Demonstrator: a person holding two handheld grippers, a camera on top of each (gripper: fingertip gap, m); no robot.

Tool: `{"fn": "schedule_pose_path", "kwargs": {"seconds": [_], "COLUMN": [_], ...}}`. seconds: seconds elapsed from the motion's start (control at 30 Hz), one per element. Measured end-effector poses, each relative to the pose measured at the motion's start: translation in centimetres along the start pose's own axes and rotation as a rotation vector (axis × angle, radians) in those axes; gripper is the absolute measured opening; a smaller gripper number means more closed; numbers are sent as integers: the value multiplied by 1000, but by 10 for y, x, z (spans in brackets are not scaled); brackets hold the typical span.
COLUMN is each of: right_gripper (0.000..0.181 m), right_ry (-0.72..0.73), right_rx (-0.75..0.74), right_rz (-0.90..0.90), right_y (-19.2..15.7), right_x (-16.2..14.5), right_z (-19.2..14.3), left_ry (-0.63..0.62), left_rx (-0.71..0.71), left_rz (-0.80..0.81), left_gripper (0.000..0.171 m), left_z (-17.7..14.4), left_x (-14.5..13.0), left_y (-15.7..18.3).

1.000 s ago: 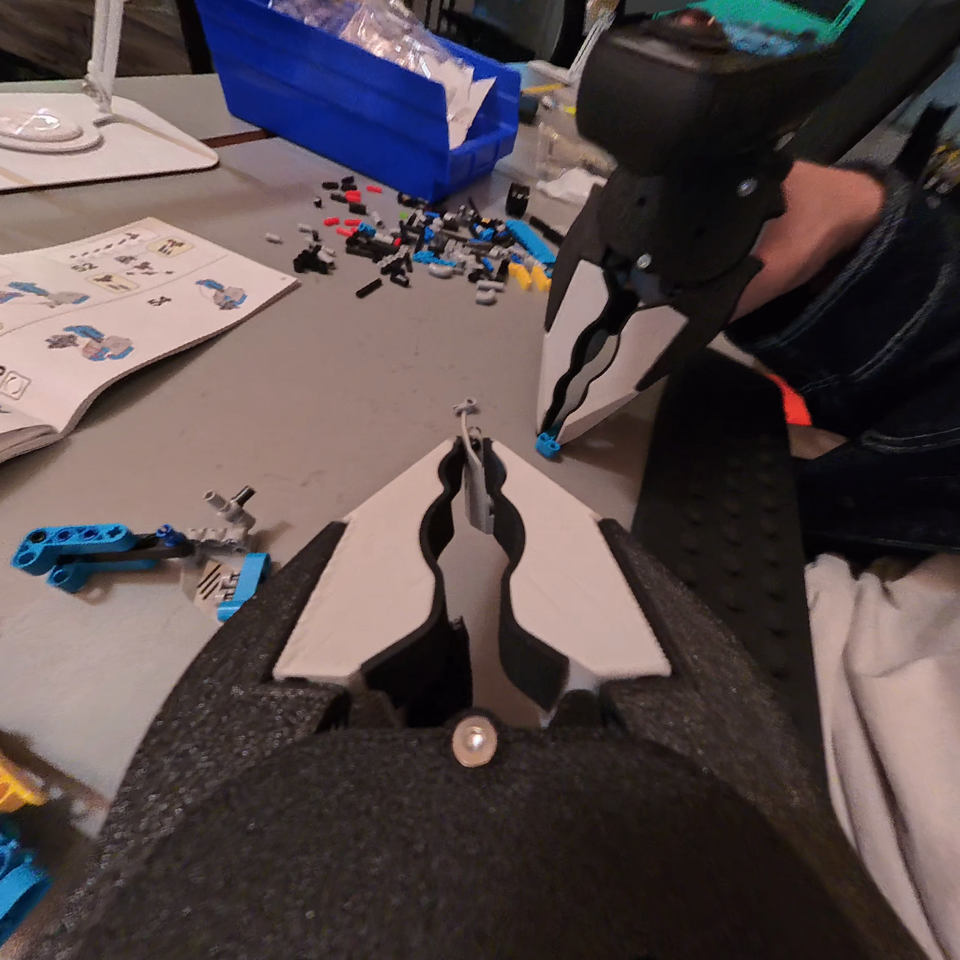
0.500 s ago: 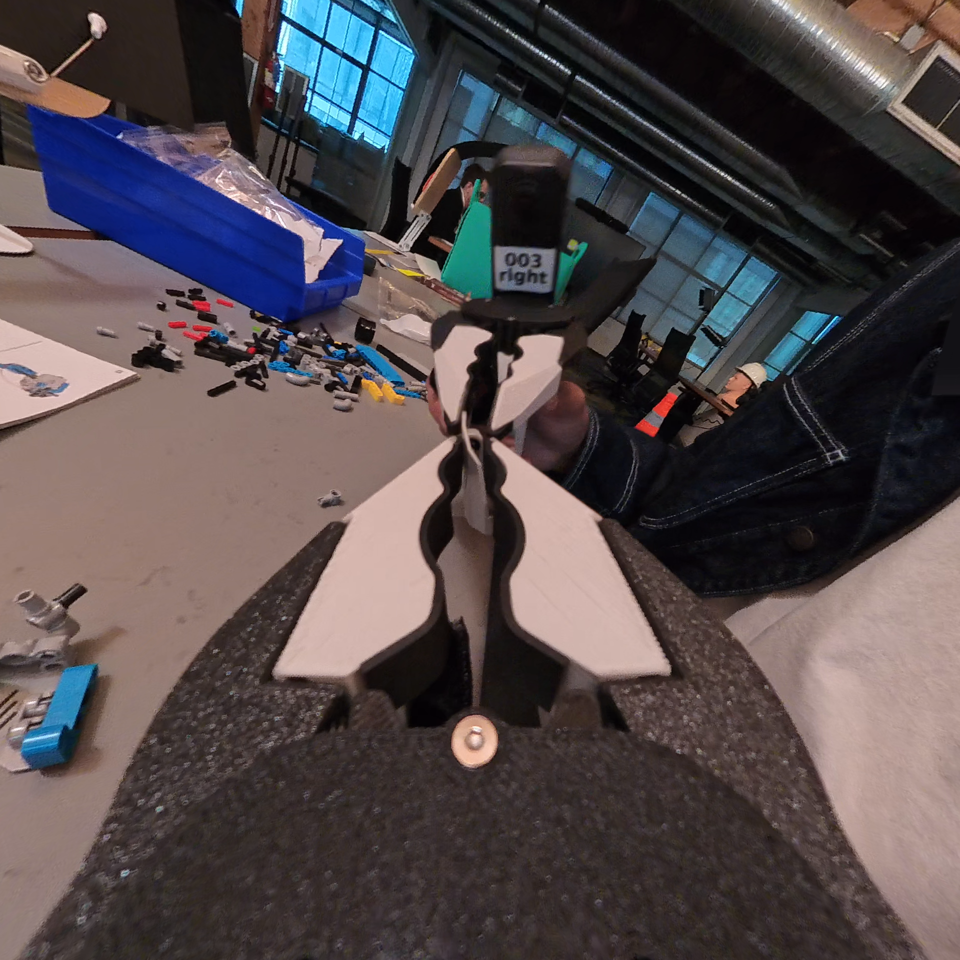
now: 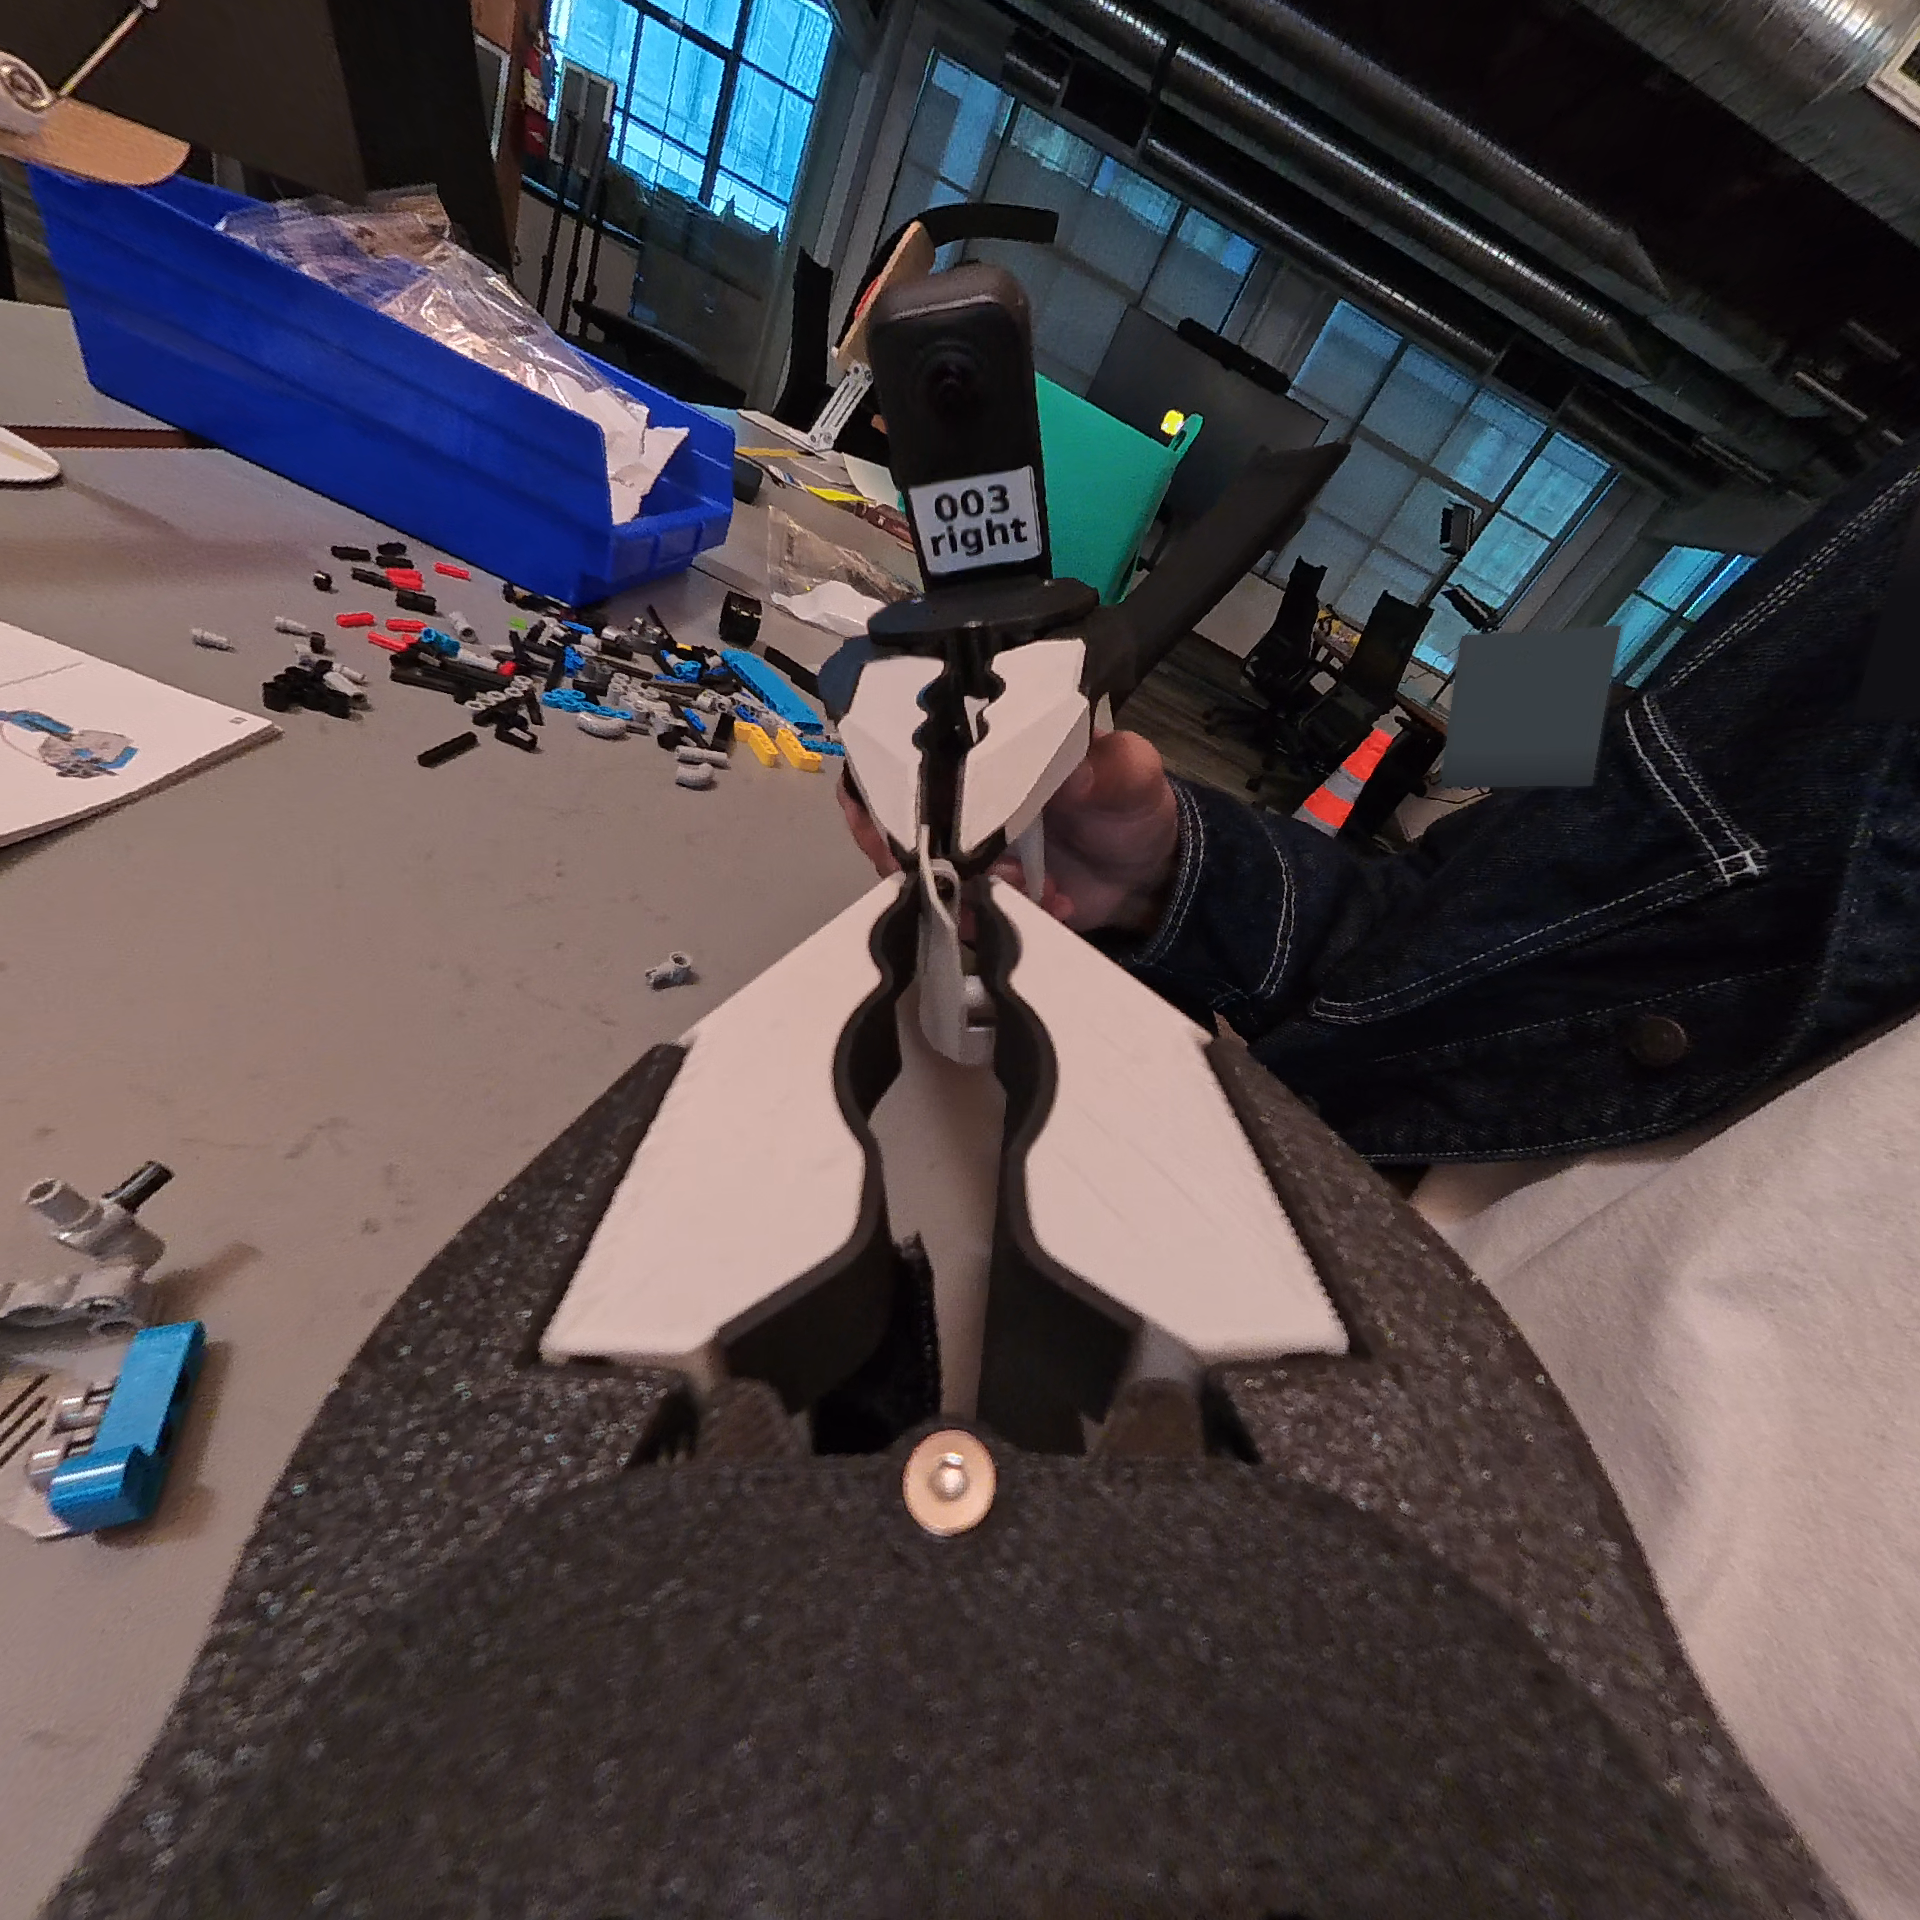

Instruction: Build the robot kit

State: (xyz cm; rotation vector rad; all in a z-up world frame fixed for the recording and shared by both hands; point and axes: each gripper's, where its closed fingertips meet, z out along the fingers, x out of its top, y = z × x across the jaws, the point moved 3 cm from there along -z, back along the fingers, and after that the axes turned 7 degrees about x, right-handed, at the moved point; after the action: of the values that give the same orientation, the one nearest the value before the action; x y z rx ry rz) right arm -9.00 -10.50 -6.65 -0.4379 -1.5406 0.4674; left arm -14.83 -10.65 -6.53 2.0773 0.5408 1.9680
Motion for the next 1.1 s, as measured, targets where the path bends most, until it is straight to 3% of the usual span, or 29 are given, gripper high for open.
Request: {"fn": "schedule_pose_path", "kwargs": {"seconds": [0.13,0.57,0.6,0.73,0.87,0.93,1.03,1.1], "right_gripper": [3,4,5,40,52,55,39,40], "right_ry": [-69,-27,-34,-158,-221,-248,-288,-310], "right_rx": [-38,-177,-207,-456,-606,-662,-728,-758], "right_rz": [-62,-156,-216,-563,-753,-776,-814,-820], "right_y": [0,7,6,4,5,11,18,22], "right_x": [-4,2,1,-5,-7,-8,-9,-9], "right_z": [0,2,2,10,20,23,26,26], "left_ry": [-18,-57,-56,-27,-13,-19,-21,-20], "left_rx": [6,80,82,115,104,91,88,92], "left_rz": [8,19,13,-75,-159,-183,-215,-238], "left_gripper": [6,7,7,6,6,6,6,6], "left_z": [1,2,2,-2,-4,-4,-2,-2], "left_x": [-2,-7,-6,-2,-2,-3,-3,-4], "left_y": [0,-11,-12,-24,-31,-31,-33,-36]}}
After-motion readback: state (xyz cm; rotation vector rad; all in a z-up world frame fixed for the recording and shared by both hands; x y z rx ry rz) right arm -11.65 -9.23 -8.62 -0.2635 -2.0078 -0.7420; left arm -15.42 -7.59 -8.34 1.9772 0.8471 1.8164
